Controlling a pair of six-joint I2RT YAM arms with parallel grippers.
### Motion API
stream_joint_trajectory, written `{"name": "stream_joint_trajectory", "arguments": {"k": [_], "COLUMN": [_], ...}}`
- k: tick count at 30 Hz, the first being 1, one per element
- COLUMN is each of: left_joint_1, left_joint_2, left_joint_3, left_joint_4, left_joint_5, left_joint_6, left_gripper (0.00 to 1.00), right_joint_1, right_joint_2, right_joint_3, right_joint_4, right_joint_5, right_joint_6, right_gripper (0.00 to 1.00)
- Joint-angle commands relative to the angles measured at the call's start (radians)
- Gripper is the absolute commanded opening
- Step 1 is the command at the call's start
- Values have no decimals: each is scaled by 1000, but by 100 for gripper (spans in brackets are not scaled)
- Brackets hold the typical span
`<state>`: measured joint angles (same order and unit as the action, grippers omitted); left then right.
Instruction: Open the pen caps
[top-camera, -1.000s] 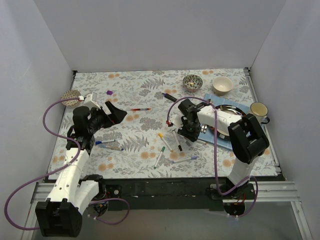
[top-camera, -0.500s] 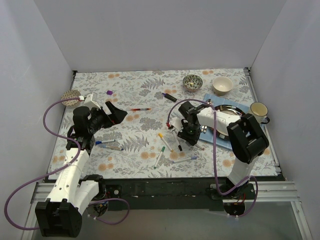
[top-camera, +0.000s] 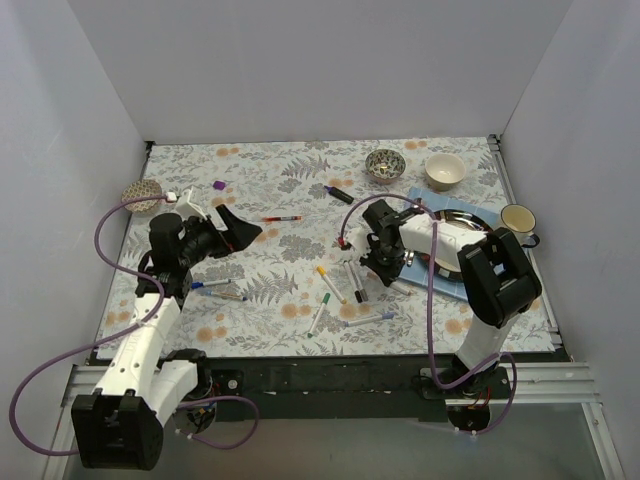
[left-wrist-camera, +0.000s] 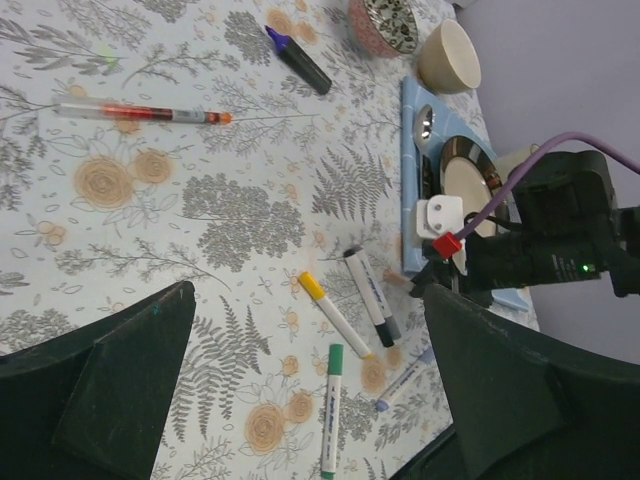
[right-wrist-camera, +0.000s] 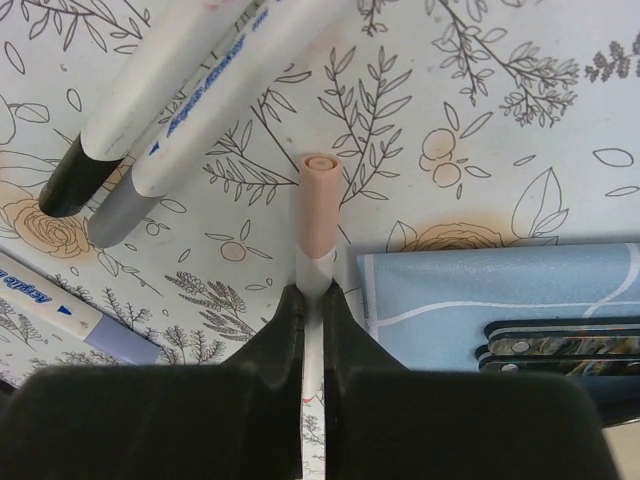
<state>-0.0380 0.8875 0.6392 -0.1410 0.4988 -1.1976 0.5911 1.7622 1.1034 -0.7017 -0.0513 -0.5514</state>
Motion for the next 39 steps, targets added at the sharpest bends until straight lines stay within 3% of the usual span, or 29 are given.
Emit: {"name": "stream_joint_trajectory", "arguments": {"k": [1, 6, 8, 13, 17, 19, 23, 33, 39], "left_joint_1": [-5, -19, -78, -294, -413, -479, -565, -678, -708], "left_joint_2": [48, 149, 188, 279, 413, 479, 631, 720, 742], "left_joint_3": [-35, -120, -162, -168, -142, -109, 9, 91, 112], "left_joint_4": [98, 289, 404, 564, 690, 740, 715, 754, 765], "left_joint_5": [144, 306, 304, 106, -20, -40, -129, -218, -244], "left_joint_6": [-78, -302, -358, -450, -513, -536, -527, -523, -525], "left_gripper": [98, 98, 98, 98, 91, 83, 79, 67, 46], "right_joint_1": [-68, -163, -181, -221, -238, -241, -254, -289, -303], "right_joint_2": [16, -52, -92, -138, -138, -138, -138, -129, -130], "right_joint_3": [-5, 18, 21, 9, -4, -16, -34, -54, -69], "right_joint_4": [47, 34, 41, 51, 48, 56, 71, 88, 108], "right_joint_5": [-83, -370, -503, -732, -916, -959, -1039, -1124, -1145], "right_joint_6": [25, 27, 24, 27, 25, 28, 39, 67, 94], "right_gripper": [1, 1, 1, 1, 1, 1, 1, 1, 1]}}
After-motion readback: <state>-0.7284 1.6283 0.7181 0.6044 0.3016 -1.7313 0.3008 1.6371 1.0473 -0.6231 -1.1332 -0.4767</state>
